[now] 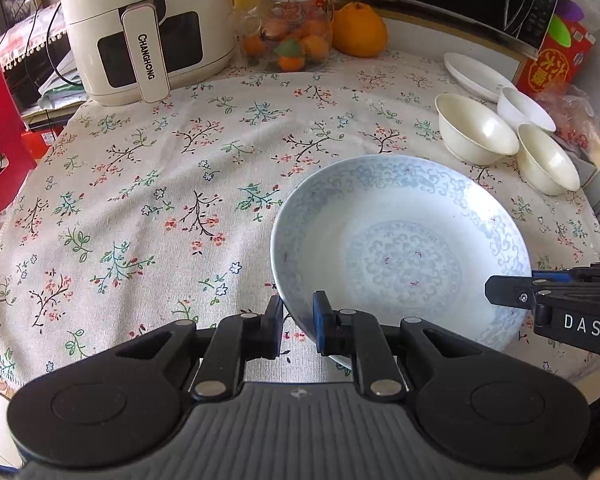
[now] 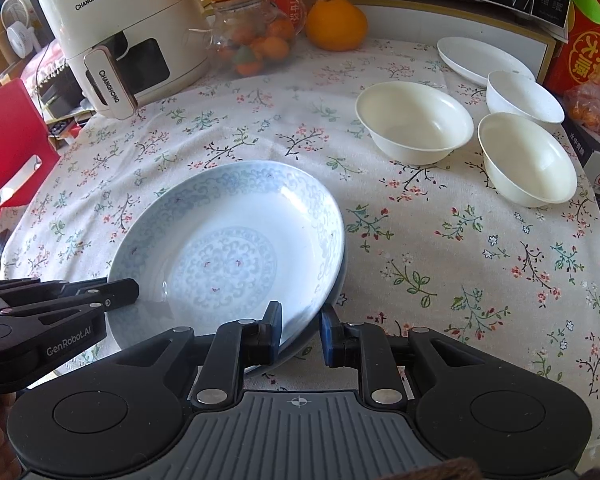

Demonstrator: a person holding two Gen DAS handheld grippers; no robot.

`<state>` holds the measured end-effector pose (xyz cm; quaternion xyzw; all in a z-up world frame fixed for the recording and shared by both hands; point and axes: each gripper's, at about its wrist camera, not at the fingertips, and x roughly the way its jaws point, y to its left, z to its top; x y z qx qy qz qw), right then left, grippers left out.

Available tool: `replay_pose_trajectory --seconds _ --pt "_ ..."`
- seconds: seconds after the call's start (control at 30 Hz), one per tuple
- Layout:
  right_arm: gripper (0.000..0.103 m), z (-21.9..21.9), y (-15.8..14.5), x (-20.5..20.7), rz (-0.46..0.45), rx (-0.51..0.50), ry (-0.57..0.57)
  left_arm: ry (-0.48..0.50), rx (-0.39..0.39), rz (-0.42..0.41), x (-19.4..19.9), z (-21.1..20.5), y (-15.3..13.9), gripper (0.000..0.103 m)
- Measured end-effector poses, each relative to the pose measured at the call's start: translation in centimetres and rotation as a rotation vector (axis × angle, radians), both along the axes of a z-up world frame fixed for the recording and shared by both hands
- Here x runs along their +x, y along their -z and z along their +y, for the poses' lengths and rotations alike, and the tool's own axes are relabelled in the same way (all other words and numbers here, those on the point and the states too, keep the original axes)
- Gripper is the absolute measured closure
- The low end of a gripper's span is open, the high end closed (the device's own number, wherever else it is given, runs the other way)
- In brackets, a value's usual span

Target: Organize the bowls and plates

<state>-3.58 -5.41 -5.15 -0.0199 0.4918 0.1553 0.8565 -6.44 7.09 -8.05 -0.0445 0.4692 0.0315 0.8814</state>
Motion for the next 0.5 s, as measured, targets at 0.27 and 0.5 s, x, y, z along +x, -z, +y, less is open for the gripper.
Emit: replay_pose_trajectory --seconds 0.27,0.5 --pt "0.083 0.99 0.51 -0.46 -0.041 -0.093 -0.016 -0.003 0.025 -0.008 0.2 -0.08 0.12 0.09" --pt "0.083 0.4 0.15 -0.04 -0.038 -0.062 0.005 -0.005 0.038 -0.014 0.3 -0.07 0.2 0.089"
